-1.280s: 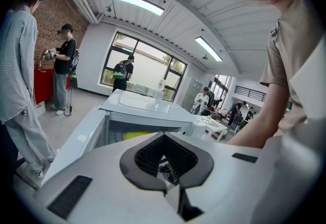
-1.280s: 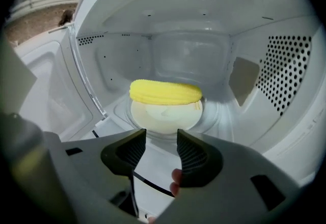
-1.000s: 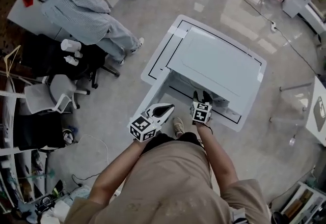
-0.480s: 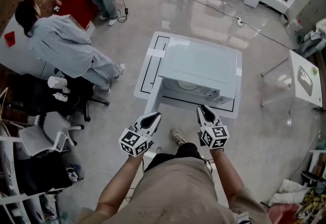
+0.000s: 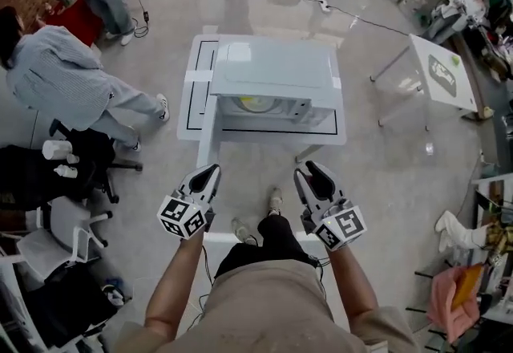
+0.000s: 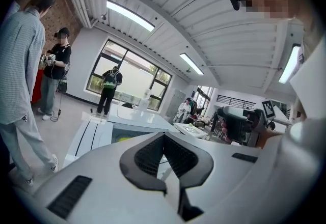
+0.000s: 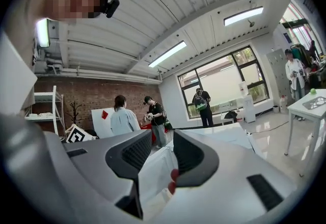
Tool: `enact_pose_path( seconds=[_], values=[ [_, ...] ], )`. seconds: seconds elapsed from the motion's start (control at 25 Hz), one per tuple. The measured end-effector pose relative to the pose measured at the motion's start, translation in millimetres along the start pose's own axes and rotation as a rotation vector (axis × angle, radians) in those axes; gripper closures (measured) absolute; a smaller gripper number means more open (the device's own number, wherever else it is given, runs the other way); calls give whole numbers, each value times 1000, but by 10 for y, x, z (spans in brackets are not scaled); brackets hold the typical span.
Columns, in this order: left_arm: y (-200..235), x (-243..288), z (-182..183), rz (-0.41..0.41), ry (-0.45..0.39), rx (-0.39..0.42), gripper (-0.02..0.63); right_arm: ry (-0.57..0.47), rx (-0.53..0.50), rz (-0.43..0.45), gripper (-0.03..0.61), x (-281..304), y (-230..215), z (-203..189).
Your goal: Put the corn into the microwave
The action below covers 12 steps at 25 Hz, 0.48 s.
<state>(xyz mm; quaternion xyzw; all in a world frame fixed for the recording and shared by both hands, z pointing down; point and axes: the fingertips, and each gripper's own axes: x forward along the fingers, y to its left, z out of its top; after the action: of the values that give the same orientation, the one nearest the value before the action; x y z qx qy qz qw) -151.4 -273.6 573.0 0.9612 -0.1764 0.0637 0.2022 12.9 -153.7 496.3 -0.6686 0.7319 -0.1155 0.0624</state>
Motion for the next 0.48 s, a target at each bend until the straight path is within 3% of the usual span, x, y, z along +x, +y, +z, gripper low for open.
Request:
enact_pose_path(
  seconds=[0.12, 0.28, 0.48],
  values=[
    [-267, -22, 0, -34, 9, 34, 609, -51, -12, -17, 448, -334, 21, 122],
    [-481, 18, -32, -32, 39, 70, 609, -110, 0, -82, 408, -746, -273, 136],
    [-809, -9, -115, 1, 63, 47, 609, -138, -11, -121, 390, -1251, -534, 252]
  ],
)
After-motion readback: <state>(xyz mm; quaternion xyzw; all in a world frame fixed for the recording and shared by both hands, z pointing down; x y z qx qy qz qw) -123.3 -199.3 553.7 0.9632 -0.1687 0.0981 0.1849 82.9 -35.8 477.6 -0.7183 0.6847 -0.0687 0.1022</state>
